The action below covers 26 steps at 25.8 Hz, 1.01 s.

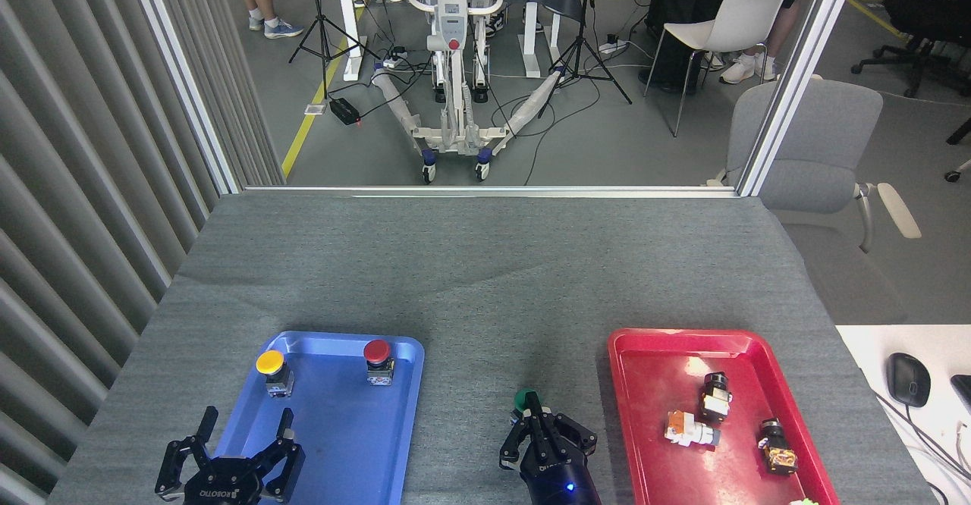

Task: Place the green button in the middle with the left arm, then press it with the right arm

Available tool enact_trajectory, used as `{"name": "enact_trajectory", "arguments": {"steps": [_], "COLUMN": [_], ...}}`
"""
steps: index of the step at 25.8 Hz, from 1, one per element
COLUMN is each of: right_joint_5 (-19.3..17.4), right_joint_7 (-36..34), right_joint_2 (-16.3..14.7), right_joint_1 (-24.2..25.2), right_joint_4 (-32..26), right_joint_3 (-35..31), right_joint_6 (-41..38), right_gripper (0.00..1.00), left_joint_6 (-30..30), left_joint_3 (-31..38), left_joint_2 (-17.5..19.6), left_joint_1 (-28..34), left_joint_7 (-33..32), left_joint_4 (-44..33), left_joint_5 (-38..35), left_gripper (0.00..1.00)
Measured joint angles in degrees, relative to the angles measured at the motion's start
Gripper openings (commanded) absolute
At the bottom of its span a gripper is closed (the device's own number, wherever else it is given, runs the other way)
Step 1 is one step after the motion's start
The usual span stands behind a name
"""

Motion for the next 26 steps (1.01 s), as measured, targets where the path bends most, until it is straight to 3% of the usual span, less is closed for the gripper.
{"name": "enact_trajectory", "arguments": {"steps": [4,6,10,11,20,26], "right_joint_5": [-0.1,-0.1,-0.2,-0.2,-0.3,-0.3], "right_joint_7": [0.7,0.9,0.1,0.0,-3.9,-6.3], "right_joint_2": [0.0,-0.1,-0.4,-0.6,-3.4,-4.7], "right_joint_1": [0.2,0.5,2.6,3.4,10.9,13.0], "right_joint_4": [-2.0,-3.5,-7.4,-8.4,-17.5,-20.0], "right_joint_3": [-0.1,-0.2,-1.9,-2.7,-12.2,-15.2], "right_joint_6": [0.1,0.1,-0.1,-0.2,-4.3,-5.1], "right_gripper": [0.03,0.22,0.86,0.95,1.00,1.00], "left_joint_6": [0.0,-0.1,-1.2,-1.3,-2.2,-2.7], "left_joint_3": [0.1,0.1,0.4,0.6,1.0,1.5], "left_joint_2": [0.1,0.1,0.2,0.2,0.1,0.0], "left_joint_1": [0.0,0.0,-0.1,-0.2,-0.1,0.1], "left_joint_7": [-0.1,-0.7,-4.0,-4.6,-5.7,-5.6], "left_joint_4": [-0.1,-0.2,-0.2,-0.2,-0.4,-1.0], "left_joint_5": [0.0,0.0,0.1,0.1,0.2,0.2], "left_gripper": [0.99,0.99,0.99,0.99,0.99,0.99]}}
